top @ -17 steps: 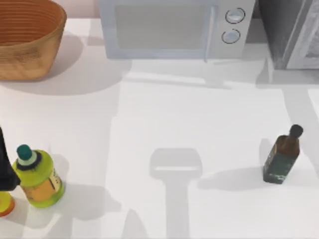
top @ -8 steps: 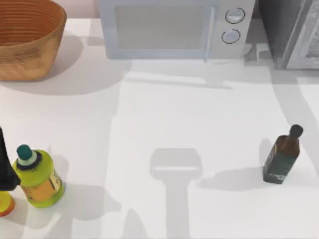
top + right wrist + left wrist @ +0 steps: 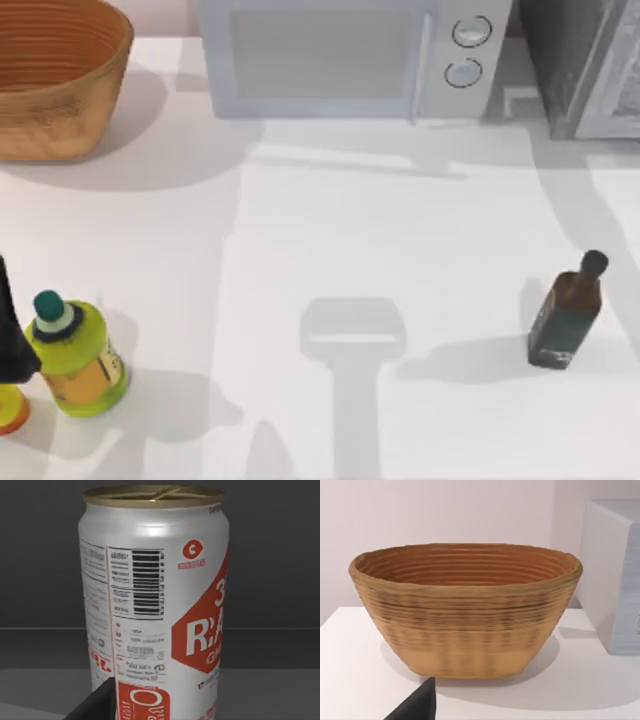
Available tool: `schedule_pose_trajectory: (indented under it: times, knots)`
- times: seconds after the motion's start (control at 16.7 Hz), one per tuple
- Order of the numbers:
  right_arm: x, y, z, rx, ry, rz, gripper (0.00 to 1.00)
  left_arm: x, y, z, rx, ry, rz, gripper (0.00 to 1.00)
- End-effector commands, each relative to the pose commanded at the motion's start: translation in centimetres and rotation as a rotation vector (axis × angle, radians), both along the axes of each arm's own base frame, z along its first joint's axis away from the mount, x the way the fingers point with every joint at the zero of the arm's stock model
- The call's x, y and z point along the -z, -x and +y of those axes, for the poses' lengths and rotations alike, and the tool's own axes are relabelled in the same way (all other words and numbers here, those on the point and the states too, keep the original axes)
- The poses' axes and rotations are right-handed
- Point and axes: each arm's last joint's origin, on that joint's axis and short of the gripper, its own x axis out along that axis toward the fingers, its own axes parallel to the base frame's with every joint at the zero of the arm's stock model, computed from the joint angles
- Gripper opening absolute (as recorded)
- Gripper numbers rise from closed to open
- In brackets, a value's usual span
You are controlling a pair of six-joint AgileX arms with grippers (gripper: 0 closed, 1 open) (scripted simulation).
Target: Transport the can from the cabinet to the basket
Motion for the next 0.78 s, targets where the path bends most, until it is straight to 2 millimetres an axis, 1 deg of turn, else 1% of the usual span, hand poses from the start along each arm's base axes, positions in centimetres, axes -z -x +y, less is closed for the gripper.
schedule_pose_trajectory:
  times: [0.24,0.3,0.6,0.66,0.78]
  knots:
    - [0.4,-1.8,3.1,0.014,0.001,0.003,1.00,0.0,0.0,0.0,0.000,0.000,0.000,1.00]
    - [0.4,-2.0,3.5,0.014,0.000,-0.002,1.00,0.0,0.0,0.0,0.000,0.000,0.000,1.00]
    - [0.5,-2.1,3.4,0.015,0.001,0.001,1.00,0.0,0.0,0.0,0.000,0.000,0.000,1.00]
    - [0.4,-2.4,3.4,0.015,0.000,-0.001,1.00,0.0,0.0,0.0,0.000,0.000,0.000,1.00]
    - [0.3,-3.6,3.5,0.014,0.000,-0.003,1.00,0.0,0.0,0.0,0.000,0.000,0.000,1.00]
